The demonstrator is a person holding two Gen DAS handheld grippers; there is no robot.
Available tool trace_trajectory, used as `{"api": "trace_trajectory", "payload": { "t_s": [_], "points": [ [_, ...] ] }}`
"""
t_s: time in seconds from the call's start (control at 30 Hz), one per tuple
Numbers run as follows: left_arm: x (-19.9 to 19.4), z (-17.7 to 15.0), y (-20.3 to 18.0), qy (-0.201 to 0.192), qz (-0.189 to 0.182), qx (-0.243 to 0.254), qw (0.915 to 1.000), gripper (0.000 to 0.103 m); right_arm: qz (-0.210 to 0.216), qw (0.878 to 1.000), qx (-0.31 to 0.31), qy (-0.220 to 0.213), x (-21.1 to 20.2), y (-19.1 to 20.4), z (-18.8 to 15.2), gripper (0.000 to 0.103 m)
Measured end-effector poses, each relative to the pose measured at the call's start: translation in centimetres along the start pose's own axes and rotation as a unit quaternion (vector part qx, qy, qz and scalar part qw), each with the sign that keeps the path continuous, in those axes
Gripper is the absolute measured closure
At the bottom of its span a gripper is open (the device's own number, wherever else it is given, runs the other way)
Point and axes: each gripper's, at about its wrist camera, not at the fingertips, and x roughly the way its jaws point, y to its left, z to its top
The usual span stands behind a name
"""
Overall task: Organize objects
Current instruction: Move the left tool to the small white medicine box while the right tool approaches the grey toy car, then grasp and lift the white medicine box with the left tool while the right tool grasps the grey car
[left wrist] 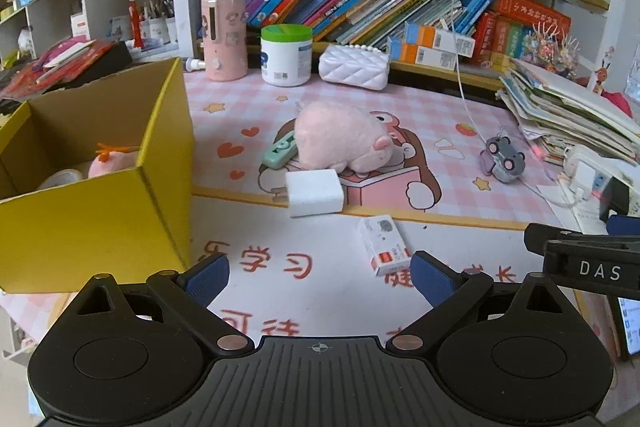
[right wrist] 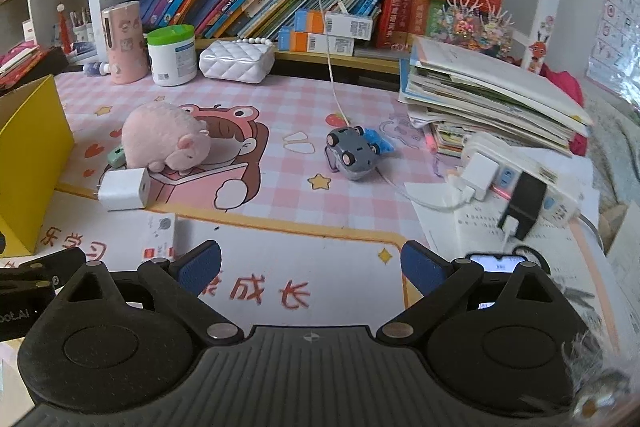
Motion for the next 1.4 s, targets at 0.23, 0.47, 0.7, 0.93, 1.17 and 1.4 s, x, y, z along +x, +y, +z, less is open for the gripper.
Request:
{"api": "trace_trajectory", "payload": {
  "t_s": [0.23,0.47,0.7,0.93,1.17,1.4],
  "points": [
    [2.5,0.5,-2.7,0.014,0.000,0.015,0.9998,0.007,0.001,1.000,0.006,-0.004,2.2,-2.1,1.3,0.006],
    [5.7,0.9,-4.7,0.038,0.003,0.022,0.9990,0.017,-0.001,1.000,0.005,-0.001,5.2,-3.9,2.5,0.006],
    [8.6,1.3,-5.8,0.061,0.007,0.021,0.9979,0.024,-0.006,1.000,-0.004,-0.007,7.9,-5.1,4.2,0.006],
    [10.2,1.1,-6.2,0.077,0.018,0.026,0.9965,0.038,-0.004,0.999,-0.040,-0.016,10.9,-5.0,5.6,0.006],
    [9.6,1.3,-5.7,0.080,0.004,0.038,0.9961,0.075,-0.004,0.998,-0.061,-0.015,14.2,-5.1,6.7,0.006],
    [7.0,1.9,-4.0,0.049,-0.014,0.009,0.9986,0.075,-0.006,0.999,-0.053,0.008,17.2,-5.2,7.0,0.008]
  ]
}}
